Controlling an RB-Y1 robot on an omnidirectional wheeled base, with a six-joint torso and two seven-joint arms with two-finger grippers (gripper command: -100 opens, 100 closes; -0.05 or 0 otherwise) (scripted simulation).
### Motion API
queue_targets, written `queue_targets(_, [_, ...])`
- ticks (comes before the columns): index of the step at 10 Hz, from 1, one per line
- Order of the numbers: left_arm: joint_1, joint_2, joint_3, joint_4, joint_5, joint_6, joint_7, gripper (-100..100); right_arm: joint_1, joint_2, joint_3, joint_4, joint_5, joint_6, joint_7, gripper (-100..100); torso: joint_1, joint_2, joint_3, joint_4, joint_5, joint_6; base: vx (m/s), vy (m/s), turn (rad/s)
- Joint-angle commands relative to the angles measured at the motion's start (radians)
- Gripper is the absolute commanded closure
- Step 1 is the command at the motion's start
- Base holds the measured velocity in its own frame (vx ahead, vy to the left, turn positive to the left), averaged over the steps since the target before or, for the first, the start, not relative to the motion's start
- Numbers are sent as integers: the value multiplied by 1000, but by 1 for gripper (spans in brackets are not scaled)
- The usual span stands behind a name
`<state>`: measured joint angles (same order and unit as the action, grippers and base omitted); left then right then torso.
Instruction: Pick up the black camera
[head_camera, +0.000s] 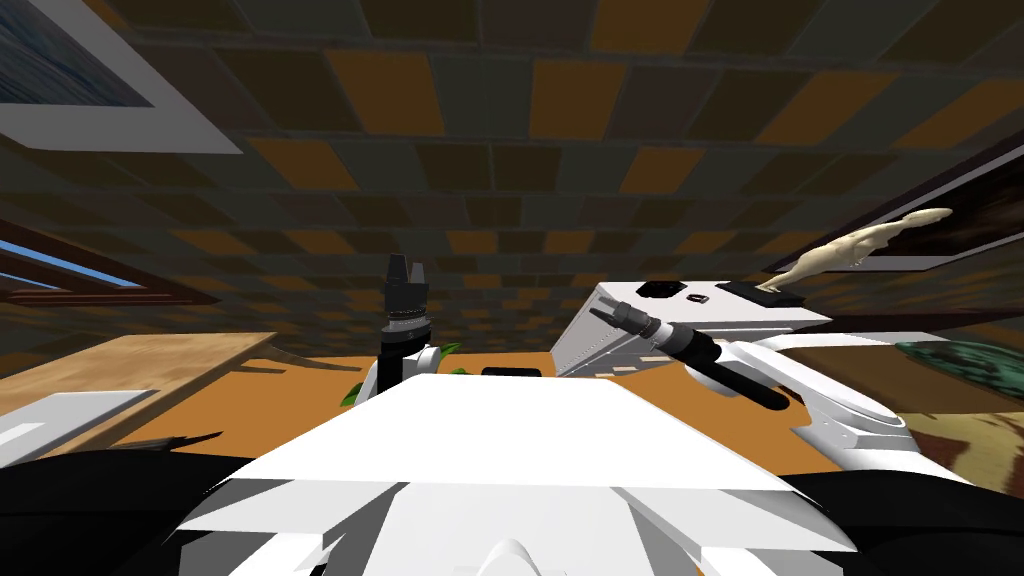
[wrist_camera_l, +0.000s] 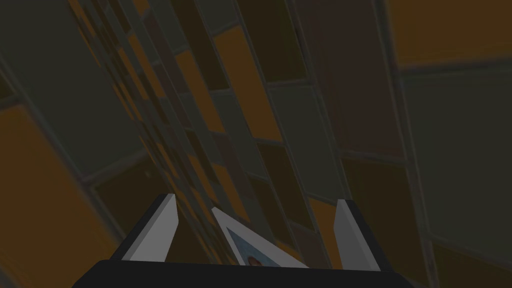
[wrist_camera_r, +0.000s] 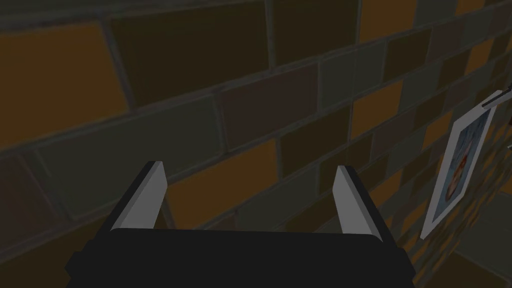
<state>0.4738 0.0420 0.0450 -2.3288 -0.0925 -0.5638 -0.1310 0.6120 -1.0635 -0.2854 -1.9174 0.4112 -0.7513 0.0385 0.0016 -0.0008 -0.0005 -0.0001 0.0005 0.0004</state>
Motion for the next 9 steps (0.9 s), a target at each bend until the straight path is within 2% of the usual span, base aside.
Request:
queue_targets(1, [0,0,0,0,0,0,0,0,0,-36,0,3,5,-2,0,-100,0,0,0,0,0,0,9,11,-11])
queue_targets(2, [0,0,0,0,0,0,0,0,5,-73,-14,40,30,-34,0,-100,-1,0,0,0,0,0,14,23,75])
queue_targets(4, [0,0,0,0,0,0,0,0,5,-119,-14,40,30,-34,0,-100,-1,0,0,0,0,0,15,16,21])
queue_targets(5, [0,0,0,0,0,0,0,0,10,-157,-27,77,55,-66,1,-100,-1,0,0,0,0,0,22,20,61])
queue_targets(7, [0,0,0,0,0,0,0,0,10,-201,-27,77,55,-66,1,-100,-1,0,0,0,0,0,15,12,25])
queue_targets(8, [0,0,0,0,0,0,0,0,14,-239,-38,114,80,-98,4,-100,-1,0,0,0,0,0,23,12,70])
queue_targets(9, [0,0,0,0,0,0,0,0,14,-268,-38,114,80,-98,4,-100,-1,0,0,0,0,0,22,8,41])
